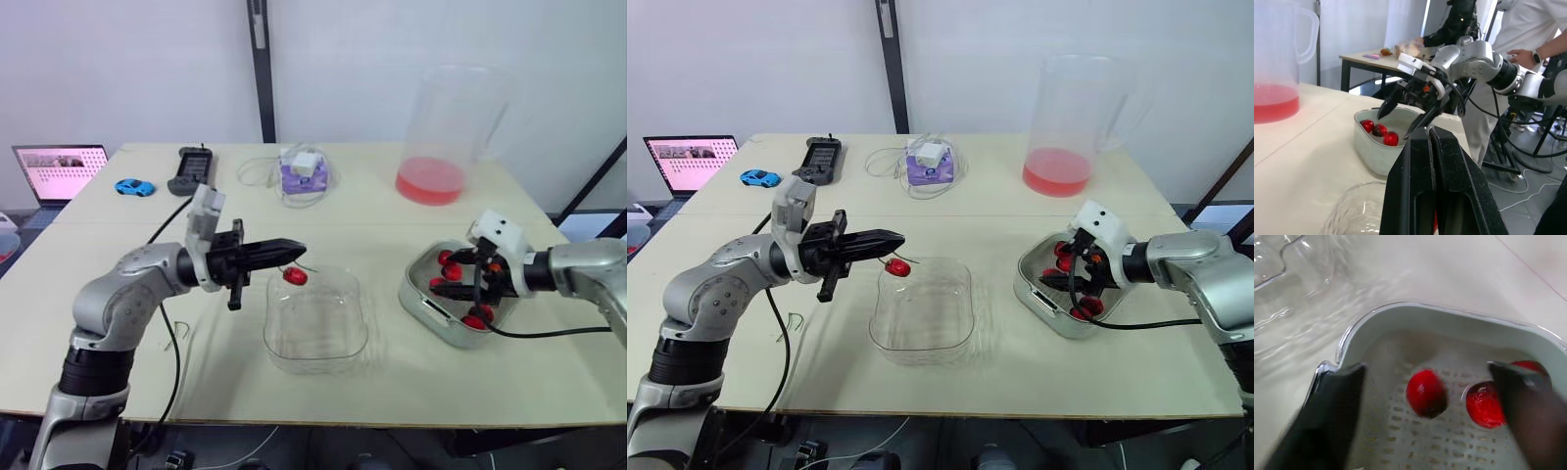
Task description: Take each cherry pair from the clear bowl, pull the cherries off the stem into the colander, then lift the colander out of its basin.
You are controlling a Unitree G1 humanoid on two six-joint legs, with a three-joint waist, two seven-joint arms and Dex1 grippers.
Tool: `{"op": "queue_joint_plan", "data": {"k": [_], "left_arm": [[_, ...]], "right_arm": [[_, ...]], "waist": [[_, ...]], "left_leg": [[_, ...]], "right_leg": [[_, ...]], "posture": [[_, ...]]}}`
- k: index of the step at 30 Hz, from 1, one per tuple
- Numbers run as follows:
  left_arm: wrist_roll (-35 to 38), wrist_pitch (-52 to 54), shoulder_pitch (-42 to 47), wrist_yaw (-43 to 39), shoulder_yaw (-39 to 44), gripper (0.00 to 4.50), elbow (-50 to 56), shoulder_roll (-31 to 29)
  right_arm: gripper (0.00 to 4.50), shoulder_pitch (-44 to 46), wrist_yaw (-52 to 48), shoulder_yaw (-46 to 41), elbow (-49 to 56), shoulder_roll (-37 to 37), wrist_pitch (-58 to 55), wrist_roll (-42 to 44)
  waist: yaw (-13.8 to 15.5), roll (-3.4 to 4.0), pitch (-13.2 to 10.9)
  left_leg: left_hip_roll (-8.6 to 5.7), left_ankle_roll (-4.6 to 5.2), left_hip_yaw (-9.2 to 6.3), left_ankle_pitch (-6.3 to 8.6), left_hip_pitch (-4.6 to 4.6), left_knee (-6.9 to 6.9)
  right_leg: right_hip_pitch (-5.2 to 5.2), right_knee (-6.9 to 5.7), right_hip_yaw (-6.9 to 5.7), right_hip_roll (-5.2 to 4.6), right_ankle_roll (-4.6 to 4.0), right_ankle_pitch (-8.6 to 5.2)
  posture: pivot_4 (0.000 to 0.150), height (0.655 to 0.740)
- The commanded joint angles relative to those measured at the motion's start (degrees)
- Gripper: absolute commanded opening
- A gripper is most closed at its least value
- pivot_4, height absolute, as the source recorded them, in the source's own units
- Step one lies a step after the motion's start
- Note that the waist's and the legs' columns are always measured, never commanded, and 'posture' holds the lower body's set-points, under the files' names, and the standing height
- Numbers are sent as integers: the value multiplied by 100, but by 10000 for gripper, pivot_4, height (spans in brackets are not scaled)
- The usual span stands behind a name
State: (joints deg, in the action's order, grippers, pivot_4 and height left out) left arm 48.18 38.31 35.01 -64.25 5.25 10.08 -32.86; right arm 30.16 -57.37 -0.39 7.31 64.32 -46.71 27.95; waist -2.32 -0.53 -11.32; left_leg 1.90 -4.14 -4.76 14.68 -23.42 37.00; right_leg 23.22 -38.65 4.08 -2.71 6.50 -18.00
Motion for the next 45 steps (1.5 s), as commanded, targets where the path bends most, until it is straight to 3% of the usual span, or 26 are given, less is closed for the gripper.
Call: {"op": "queue_joint_plan", "data": {"k": [1,5,9,18,26,29,37,40,43,45], "left_arm": [[407,69,265,159,298,0,175,102],[448,121,348,190,258,0,140,114],[431,104,395,242,193,0,108,169],[336,26,372,403,-22,0,208,439],[253,-16,416,422,-80,0,217,474],[229,-48,418,384,-94,0,184,478],[163,-147,500,310,-82,0,77,466],[137,-154,511,283,-89,0,56,473],[115,-161,522,253,-96,0,40,471],[94,-178,542,232,-86,0,8,457]], "right_arm": [[44085,257,-242,-866,313,26,-568,818],[44085,399,-115,-1205,924,-444,-1089,1738],[44085,827,604,-962,1663,-1370,-1359,2287],[44085,1326,2028,198,2306,-3026,-1223,1899],[44085,1368,2212,315,2274,-3286,-1188,1874],[35958,1409,2224,381,2273,-3314,-1233,1874],[35958,1441,2281,441,2309,-3264,-1337,1845],[27957,1434,2322,417,2286,-3283,-1383,1862],[14213,1429,2333,441,2274,-3260,-1397,1824],[14213,1443,2339,427,2265,-3251,-1410,1832]], "waist": [[3,0,0],[-29,-1,1],[-25,0,0],[11,-5,3],[-11,-4,2],[-23,-4,2],[-17,-4,2],[-23,-4,2],[-20,-4,2],[-18,-4,2]], "left_leg": [[0,0,0,0,0,0],[1,3,-1,1,3,1],[2,2,-3,1,6,3],[-3,-1,-8,-1,-4,6],[-1,-1,-10,-1,-3,4],[-1,-1,-10,0,-2,4],[-1,0,-10,0,-1,4],[-1,0,-10,0,-1,4],[-1,0,-10,0,-1,4],[-1,0,-10,0,-1,4]], "right_leg": [[0,0,0,0,0,0],[-3,-1,-1,3,0,0],[-4,-9,0,5,0,0],[-4,-3,-8,-5,1,0],[0,-8,-8,-1,1,0],[0,-9,-8,0,1,0],[0,-11,-7,0,1,0],[0,-11,-7,0,1,0],[0,-11,-7,1,1,0],[0,-11,-7,0,1,0]], "posture": [[1500,7332],[1500,7332],[1500,7332],[1500,7332],[1500,7332],[1500,7332],[1500,7332],[1500,7332],[1500,7332],[1500,7332]]}}
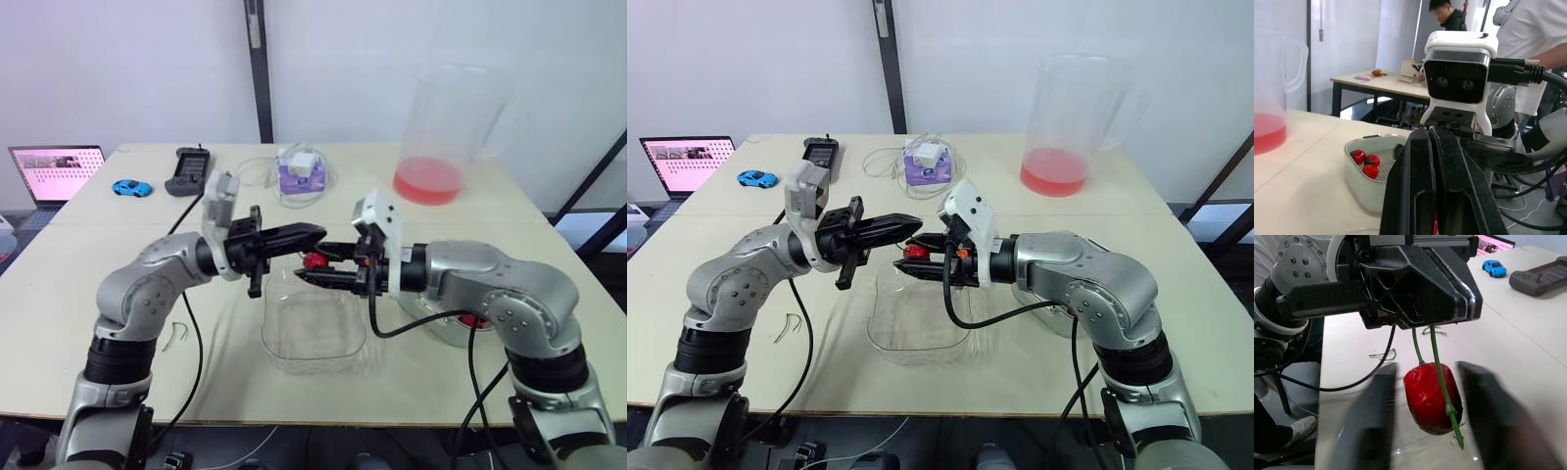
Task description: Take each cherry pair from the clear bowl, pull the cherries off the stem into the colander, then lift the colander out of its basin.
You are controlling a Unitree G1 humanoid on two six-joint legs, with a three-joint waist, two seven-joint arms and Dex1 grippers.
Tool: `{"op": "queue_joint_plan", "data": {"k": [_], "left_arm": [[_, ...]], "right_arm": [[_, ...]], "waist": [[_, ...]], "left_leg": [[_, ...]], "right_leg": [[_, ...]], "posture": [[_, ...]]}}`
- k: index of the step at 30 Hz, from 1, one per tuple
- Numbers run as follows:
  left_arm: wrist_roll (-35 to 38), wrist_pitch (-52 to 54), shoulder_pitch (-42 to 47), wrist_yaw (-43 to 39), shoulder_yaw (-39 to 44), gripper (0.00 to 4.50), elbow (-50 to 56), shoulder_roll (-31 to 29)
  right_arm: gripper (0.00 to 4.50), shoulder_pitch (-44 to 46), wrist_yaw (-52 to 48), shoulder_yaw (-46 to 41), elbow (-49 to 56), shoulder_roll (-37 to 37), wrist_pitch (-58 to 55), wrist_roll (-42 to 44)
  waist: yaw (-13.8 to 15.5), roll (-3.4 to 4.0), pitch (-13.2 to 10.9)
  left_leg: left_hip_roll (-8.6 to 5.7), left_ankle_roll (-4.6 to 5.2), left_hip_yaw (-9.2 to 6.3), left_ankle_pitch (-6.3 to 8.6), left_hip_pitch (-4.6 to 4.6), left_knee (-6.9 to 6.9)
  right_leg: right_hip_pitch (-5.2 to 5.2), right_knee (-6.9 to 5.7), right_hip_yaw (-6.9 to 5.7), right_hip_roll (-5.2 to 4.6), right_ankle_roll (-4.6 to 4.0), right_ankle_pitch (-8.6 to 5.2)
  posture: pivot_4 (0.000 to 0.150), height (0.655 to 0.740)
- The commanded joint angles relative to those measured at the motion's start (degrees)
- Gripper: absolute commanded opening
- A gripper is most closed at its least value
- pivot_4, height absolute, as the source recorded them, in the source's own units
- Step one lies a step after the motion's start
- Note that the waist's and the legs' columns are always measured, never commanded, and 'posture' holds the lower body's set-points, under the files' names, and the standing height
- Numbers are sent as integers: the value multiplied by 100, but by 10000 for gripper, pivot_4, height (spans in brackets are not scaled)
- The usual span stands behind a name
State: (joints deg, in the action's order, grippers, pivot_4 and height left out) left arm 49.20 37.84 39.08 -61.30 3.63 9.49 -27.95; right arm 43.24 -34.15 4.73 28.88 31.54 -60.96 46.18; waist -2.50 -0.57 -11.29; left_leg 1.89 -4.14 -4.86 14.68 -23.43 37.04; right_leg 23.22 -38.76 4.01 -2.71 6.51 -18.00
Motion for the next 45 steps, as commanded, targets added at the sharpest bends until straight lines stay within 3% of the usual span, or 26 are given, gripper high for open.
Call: {"op": "queue_joint_plan", "data": {"k": [1,11,14,26,34,40,42,45], "left_arm": [[-15,-138,138,-74,81,0,55,-41],[-32,-145,117,-91,73,0,96,-43],[-27,-153,127,-83,66,0,104,-33],[-42,-173,218,-37,45,0,23,41],[-94,-214,231,-34,146,0,-13,-31],[-24,-241,170,-30,244,0,57,-74],[-15,-244,69,-26,294,0,118,-111],[-33,-255,-123,-13,376,0,199,-179]], "right_arm": [[14213,142,17,-92,105,24,12,19],[14213,185,76,-142,121,-48,-121,155],[6645,166,94,-148,142,-21,-143,143],[6645,32,174,-219,57,67,-221,128],[6645,-859,-44,-661,-93,274,-112,317],[6645,-895,-306,-1116,46,825,-351,783],[6645,-766,-613,-1321,-74,1471,-355,682],[6645,-913,-1535,-1110,-863,3310,497,-577]], "waist": [[0,0,0],[0,0,0],[-2,0,0],[1,0,0],[6,-1,0],[1,0,0],[8,6,-4],[50,11,-7]], "left_leg": [[0,0,0,0,0,0],[0,0,0,0,0,0],[0,0,0,0,0,0],[0,0,0,0,0,-1],[-1,0,2,0,0,0],[0,1,1,0,0,-1],[0,1,1,0,0,0],[-3,1,5,1,-1,-3]], "right_leg": [[0,0,0,0,0,0],[0,0,0,0,0,0],[0,0,0,0,0,0],[0,0,0,0,0,0],[-1,2,1,-1,0,0],[-1,1,1,1,0,0],[-2,2,1,1,0,0],[-3,10,2,-4,0,0]], "posture": [[1500,7332],[1500,7332],[1500,7332],[1500,7332],[1500,7332],[1500,7332],[1500,7332],[1500,7332]]}}
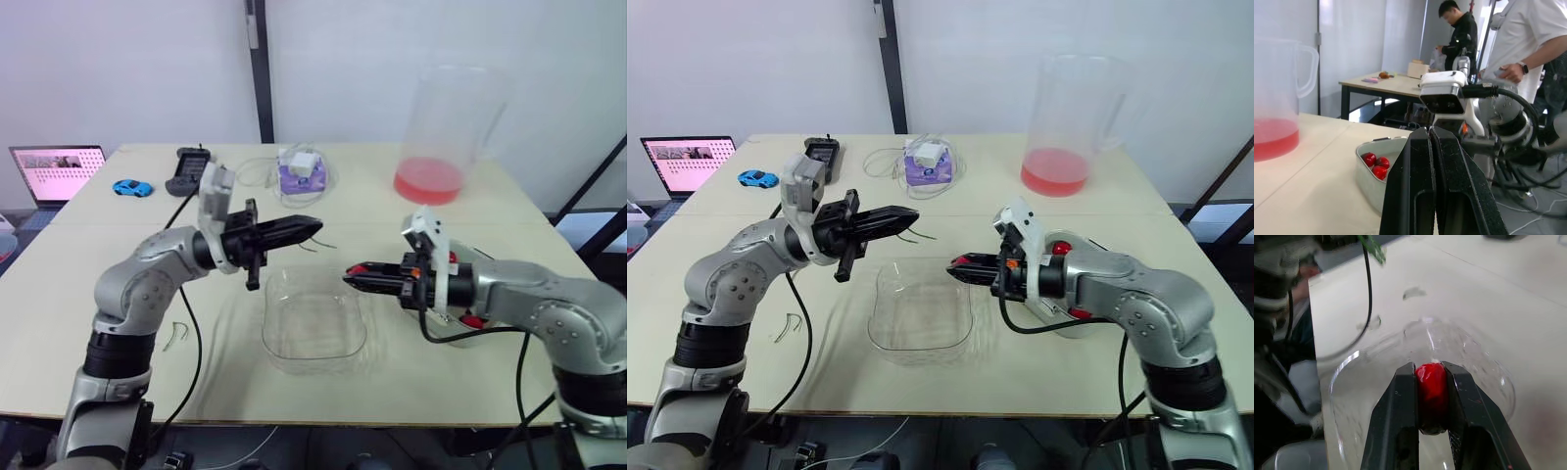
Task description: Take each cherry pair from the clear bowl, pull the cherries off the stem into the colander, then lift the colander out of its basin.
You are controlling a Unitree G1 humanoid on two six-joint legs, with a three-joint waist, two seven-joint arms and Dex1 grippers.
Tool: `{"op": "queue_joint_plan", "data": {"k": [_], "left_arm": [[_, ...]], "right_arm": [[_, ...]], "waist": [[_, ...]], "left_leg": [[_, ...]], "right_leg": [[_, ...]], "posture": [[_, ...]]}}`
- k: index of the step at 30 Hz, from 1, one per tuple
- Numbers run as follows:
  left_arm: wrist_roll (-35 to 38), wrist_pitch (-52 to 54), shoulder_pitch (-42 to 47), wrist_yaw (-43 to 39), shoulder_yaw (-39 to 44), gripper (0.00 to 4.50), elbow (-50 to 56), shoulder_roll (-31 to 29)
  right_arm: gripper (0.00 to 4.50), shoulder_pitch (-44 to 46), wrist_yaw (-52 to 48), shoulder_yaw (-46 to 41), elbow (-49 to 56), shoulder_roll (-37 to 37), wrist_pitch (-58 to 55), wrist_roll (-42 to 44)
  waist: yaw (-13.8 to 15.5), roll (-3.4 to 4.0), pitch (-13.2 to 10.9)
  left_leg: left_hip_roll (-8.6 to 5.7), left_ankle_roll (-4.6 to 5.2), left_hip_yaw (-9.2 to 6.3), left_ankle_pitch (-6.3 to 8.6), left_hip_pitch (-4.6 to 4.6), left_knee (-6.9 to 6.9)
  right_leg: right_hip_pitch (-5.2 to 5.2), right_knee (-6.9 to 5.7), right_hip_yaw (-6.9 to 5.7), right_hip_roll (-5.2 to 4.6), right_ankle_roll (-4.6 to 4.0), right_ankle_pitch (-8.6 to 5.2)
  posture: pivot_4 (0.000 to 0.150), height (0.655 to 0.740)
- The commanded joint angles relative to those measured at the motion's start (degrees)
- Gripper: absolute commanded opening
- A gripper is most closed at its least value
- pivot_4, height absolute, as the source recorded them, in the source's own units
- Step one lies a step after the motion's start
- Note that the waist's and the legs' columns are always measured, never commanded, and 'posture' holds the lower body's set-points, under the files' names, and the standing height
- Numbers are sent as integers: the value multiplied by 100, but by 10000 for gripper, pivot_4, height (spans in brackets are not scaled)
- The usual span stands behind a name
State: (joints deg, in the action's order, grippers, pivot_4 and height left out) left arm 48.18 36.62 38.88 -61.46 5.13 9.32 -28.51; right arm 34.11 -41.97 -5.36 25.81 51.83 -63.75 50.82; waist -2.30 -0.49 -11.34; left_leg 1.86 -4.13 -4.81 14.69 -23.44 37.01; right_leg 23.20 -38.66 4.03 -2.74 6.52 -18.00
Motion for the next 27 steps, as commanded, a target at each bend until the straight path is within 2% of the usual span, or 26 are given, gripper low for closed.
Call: {"op": "queue_joint_plan", "data": {"k": [1,5,8,13,17,21,22,24,27], "left_arm": [[62,-139,-146,24,252,0,233,-138],[9,-198,-325,84,277,0,322,-167],[-33,-254,-537,127,244,0,466,-165],[-5,-260,-666,251,230,0,625,-168],[-14,-280,-743,317,218,0,671,-173],[27,-259,-752,302,216,0,677,-215],[20,-261,-725,283,221,0,640,-234],[23,-251,-683,258,233,0,593,-275],[108,-171,-706,257,285,0,658,-390]], "right_arm": [[6645,-112,-1032,44,-890,1767,1178,-1458],[6645,-312,-1685,369,-1962,2317,2337,-2322],[6645,-377,-2034,556,-2524,2273,2911,-2758],[6645,-180,-2373,745,-2960,2069,3080,-3038],[20459,-4,-2582,712,-3158,2053,3058,-3142],[41035,398,-2960,528,-3104,2227,2758,-2951],[44628,544,-3079,479,-3094,2271,2640,-2869],[44628,828,-3328,311,-3052,2289,2395,-2583],[44628,1382,-3636,-247,-2841,2094,1476,-1515]], "waist": [[46,0,-1],[-6,-4,2],[-44,7,-2],[-18,13,-5],[0,13,-5],[-10,15,-6],[-15,15,-6],[-16,16,-6],[-15,17,-7]], "left_leg": [[-1,1,2,1,-1,1],[2,12,2,7,4,2],[4,13,10,7,9,0],[4,11,11,6,7,3],[2,10,11,6,6,4],[2,10,11,6,6,3],[2,10,11,6,6,3],[3,10,11,6,7,2],[3,10,10,6,7,2]], "right_leg": [[-1,5,0,-2,0,0],[-12,20,-2,2,1,0],[-12,18,7,3,1,1],[-4,8,9,3,1,1],[-9,12,8,-1,1,1],[-8,11,8,0,1,1],[-7,11,8,0,1,1],[-7,11,8,1,1,1],[-7,11,8,0,1,1]], "posture": [[1500,7332],[1500,7332],[1500,7332],[1500,7332],[1500,7332],[1500,7332],[1500,7332],[1500,7332],[1500,7332]]}}
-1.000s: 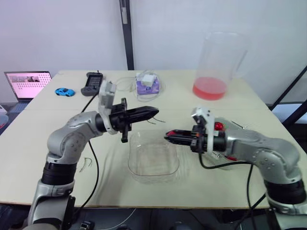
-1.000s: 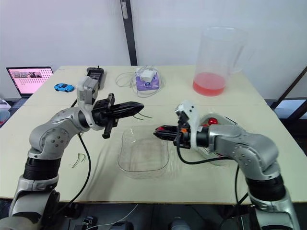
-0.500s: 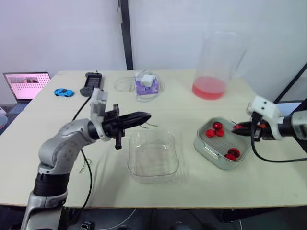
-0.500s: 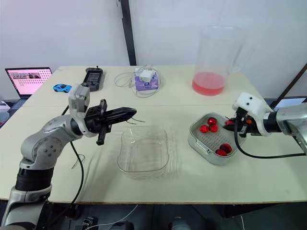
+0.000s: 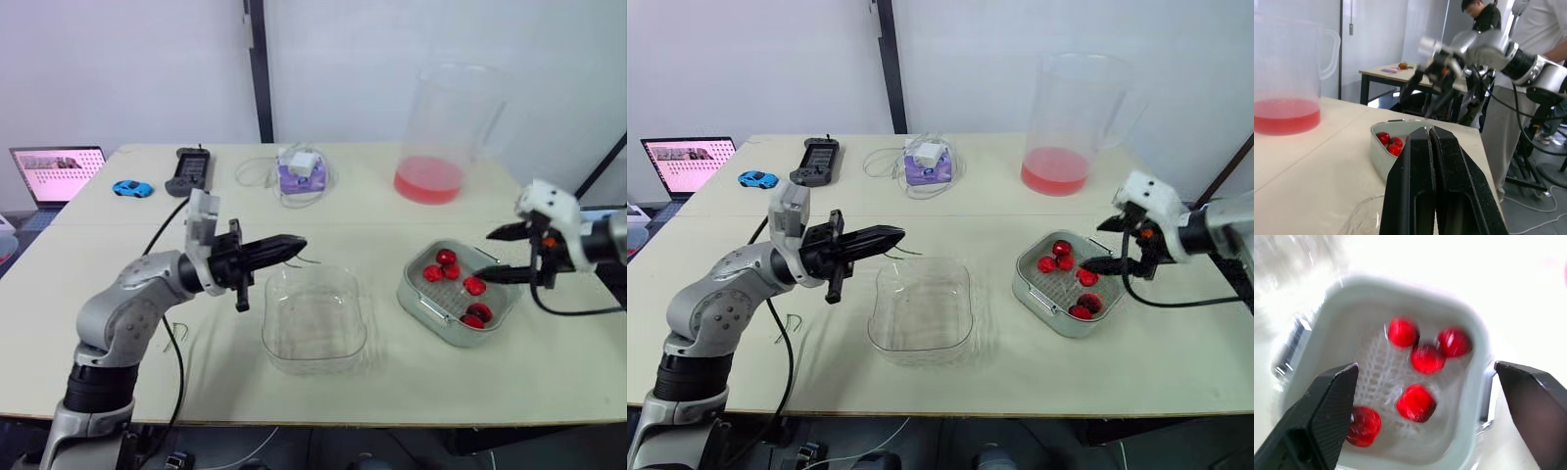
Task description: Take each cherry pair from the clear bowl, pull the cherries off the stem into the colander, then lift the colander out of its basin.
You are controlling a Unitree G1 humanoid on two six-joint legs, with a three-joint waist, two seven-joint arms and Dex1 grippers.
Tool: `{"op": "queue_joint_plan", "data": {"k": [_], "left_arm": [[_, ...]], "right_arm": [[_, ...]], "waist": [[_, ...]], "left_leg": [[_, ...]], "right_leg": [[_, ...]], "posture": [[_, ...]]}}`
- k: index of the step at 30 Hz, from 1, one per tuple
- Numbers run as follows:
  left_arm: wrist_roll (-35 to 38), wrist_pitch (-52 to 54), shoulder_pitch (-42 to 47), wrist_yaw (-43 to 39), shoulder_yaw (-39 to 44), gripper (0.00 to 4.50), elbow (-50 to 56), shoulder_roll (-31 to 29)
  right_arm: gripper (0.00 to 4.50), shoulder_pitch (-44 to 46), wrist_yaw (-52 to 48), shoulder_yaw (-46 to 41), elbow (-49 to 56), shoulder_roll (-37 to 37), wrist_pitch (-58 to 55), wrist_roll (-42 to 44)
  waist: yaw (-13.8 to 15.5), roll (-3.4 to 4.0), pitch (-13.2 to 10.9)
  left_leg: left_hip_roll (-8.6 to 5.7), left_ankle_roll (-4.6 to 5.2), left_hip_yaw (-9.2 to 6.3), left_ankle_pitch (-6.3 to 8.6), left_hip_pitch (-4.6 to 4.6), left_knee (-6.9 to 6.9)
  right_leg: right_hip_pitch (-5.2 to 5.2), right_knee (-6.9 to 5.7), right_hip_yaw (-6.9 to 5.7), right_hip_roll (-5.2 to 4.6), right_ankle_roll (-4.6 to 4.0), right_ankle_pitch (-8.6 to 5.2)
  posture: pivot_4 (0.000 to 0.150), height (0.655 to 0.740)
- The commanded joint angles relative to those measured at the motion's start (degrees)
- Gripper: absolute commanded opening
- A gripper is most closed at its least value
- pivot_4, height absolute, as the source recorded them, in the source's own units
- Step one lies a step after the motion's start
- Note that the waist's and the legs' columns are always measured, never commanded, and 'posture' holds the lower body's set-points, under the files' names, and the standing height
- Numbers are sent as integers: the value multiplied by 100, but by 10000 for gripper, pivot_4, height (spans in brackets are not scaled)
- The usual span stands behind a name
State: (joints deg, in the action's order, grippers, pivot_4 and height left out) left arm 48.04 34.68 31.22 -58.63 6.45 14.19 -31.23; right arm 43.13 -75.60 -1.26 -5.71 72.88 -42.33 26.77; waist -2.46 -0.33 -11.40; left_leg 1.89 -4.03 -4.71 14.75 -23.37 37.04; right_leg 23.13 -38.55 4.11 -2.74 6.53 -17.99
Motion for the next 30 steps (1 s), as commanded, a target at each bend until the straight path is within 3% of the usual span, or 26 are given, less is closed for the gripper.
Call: {"op": "queue_joint_plan", "data": {"k": [1,9,15,19,25,30], "left_arm": [[132,42,36,-3,178,0,212,-166],[175,190,-623,358,907,0,569,-815],[-1,32,-2088,476,2005,0,759,-1327],[-120,-7,-2584,963,2510,0,539,-1228],[-880,-178,-3410,1459,2413,0,-146,-1057],[-1328,-504,-3464,1534,2192,0,-658,-942]], "right_arm": [[44628,578,-343,-784,415,-60,-863,1157],[44628,197,-541,-1411,1721,-654,-1033,2509],[44628,402,-665,-640,1348,-1119,-491,2041],[44628,692,-643,-365,1167,-1481,-310,1897],[44628,938,-511,-157,1253,-1783,-365,1861],[44628,1102,-375,-66,1281,-1926,-358,1779]], "waist": [[5,1,0],[-7,0,0],[-5,-1,0],[16,-1,0],[9,-1,1],[23,-3,2]], "left_leg": [[0,0,0,0,0,-1],[1,2,-2,1,0,2],[3,2,0,1,1,-1],[3,1,-1,1,0,1],[2,3,0,2,-1,-4],[2,1,-2,1,-1,-2]], "right_leg": [[0,0,0,0,0,0],[-5,1,-3,-1,2,1],[-1,-1,-1,-1,1,1],[-1,-1,-3,-2,1,2],[1,3,-3,-3,1,1],[1,-2,-5,-2,-1,2]], "posture": [[1500,7332],[1500,7332],[1500,7332],[1500,7332],[1500,7332],[1500,7332]]}}
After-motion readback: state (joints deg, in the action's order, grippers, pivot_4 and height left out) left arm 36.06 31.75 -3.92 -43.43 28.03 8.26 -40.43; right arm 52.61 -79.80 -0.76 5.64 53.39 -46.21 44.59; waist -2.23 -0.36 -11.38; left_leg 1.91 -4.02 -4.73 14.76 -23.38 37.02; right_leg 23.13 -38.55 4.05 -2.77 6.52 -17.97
